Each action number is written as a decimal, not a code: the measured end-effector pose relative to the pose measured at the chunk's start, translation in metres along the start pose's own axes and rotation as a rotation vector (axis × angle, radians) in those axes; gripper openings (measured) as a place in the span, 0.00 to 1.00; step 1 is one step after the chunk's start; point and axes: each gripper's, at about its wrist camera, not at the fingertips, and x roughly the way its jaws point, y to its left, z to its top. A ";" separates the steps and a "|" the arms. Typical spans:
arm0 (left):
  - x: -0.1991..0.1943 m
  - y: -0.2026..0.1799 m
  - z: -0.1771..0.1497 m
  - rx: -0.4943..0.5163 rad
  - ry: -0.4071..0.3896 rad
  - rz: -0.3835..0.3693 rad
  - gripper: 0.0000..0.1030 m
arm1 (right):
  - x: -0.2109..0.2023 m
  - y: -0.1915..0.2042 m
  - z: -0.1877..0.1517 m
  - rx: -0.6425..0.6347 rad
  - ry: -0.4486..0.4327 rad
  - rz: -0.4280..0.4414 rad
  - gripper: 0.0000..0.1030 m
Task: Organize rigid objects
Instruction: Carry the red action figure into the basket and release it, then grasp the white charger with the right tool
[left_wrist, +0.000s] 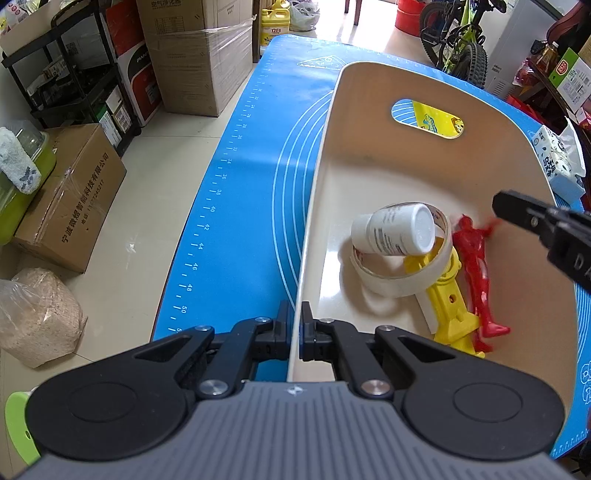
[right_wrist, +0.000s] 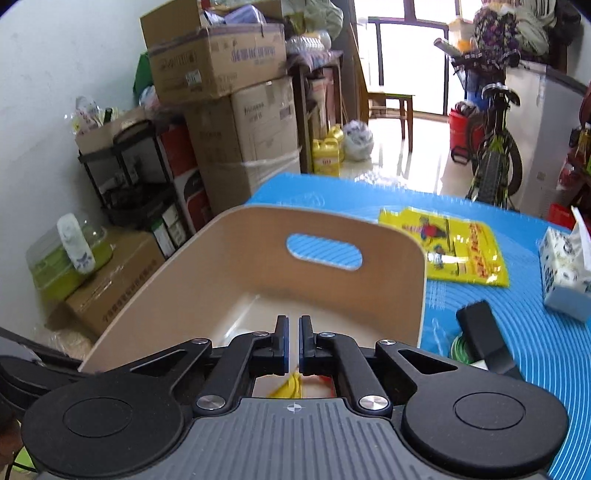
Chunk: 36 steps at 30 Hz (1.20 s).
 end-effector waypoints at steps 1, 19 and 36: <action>0.000 0.000 0.000 0.001 0.000 0.000 0.05 | -0.001 -0.002 -0.001 0.001 0.000 -0.006 0.16; 0.000 -0.001 0.000 -0.001 0.001 0.000 0.05 | -0.035 -0.125 -0.006 0.206 -0.069 -0.183 0.20; 0.001 -0.002 0.000 0.001 0.001 0.004 0.05 | 0.017 -0.146 -0.050 0.134 0.090 -0.243 0.53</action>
